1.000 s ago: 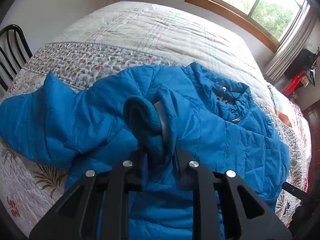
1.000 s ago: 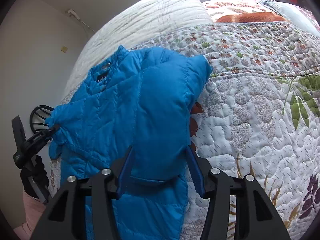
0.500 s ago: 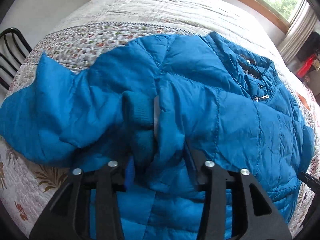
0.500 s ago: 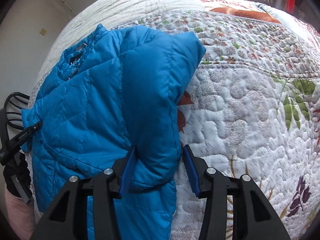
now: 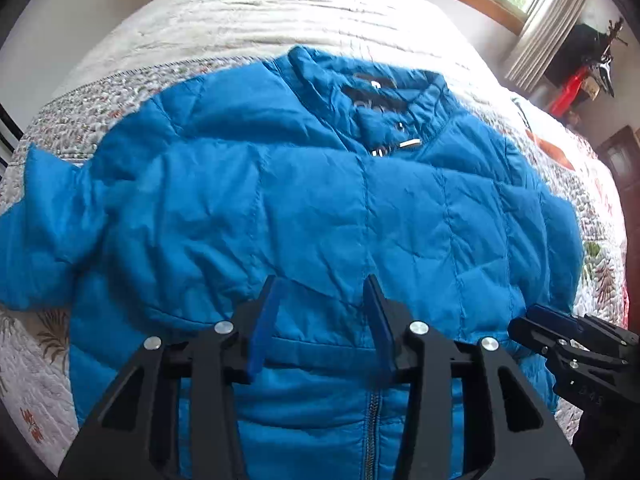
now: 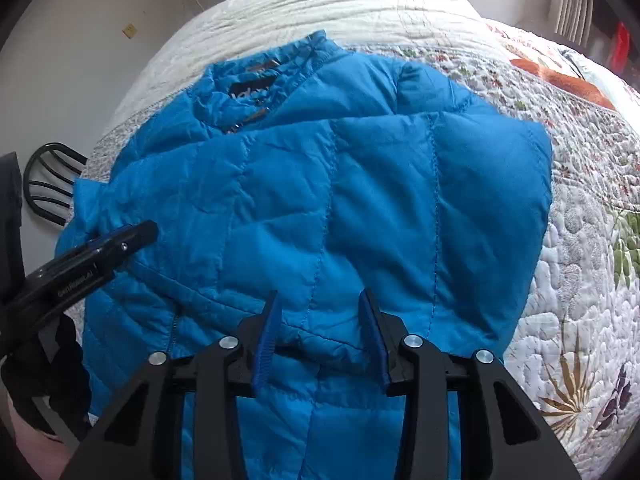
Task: Fold large clothes
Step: 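Grasp the other sleeve cuff with the left tool and lift it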
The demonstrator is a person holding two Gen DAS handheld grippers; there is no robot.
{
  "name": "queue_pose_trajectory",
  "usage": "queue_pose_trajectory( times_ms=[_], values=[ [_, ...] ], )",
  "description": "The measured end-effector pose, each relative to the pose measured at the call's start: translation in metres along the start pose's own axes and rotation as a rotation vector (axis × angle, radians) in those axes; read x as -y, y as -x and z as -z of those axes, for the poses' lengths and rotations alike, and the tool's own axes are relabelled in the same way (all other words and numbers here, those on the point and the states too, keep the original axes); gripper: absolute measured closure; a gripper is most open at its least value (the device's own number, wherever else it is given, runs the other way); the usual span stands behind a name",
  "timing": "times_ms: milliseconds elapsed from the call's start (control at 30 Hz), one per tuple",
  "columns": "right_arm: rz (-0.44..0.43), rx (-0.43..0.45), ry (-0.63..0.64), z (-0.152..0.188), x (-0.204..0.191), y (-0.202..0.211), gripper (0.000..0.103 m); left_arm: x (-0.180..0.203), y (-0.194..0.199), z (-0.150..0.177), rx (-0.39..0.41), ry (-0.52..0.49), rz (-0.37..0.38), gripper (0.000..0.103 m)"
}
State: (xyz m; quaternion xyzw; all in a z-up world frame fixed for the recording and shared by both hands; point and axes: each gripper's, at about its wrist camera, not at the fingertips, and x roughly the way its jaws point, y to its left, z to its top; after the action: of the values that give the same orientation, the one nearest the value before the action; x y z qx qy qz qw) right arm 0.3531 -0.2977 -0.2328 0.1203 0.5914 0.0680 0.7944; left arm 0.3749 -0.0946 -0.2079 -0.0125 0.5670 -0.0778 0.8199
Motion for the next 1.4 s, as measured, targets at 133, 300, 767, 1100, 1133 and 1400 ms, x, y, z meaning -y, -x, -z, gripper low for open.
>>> queue_pose_trajectory(
  times_ms=[133, 300, 767, 1100, 1133, 1400],
  values=[
    [0.025, -0.005, 0.008, 0.001, -0.004, -0.015, 0.066, 0.003, -0.019, 0.01, -0.015, -0.033, -0.022, 0.062],
    [0.075, 0.029, 0.019, 0.01, -0.011, -0.019, 0.066, 0.004, -0.026, 0.016, 0.002, -0.052, -0.023, 0.061],
    [-0.062, 0.142, -0.03, 0.022, 0.003, 0.048, 0.048, -0.044, 0.04, 0.017, 0.106, 0.022, 0.027, 0.042],
    [0.089, 0.169, -0.071, 0.034, 0.043, 0.071, 0.048, -0.322, 0.105, 0.071, 0.153, 0.554, -0.253, 0.041],
    [0.097, 0.167, -0.079, 0.034, 0.047, 0.068, 0.048, -0.354, 0.108, 0.08, 0.148, 0.619, -0.276, 0.041],
    [0.109, 0.134, -0.109, 0.038, 0.063, 0.052, 0.048, -0.475, 0.088, 0.098, 0.141, 0.879, -0.218, 0.043]
  ],
)
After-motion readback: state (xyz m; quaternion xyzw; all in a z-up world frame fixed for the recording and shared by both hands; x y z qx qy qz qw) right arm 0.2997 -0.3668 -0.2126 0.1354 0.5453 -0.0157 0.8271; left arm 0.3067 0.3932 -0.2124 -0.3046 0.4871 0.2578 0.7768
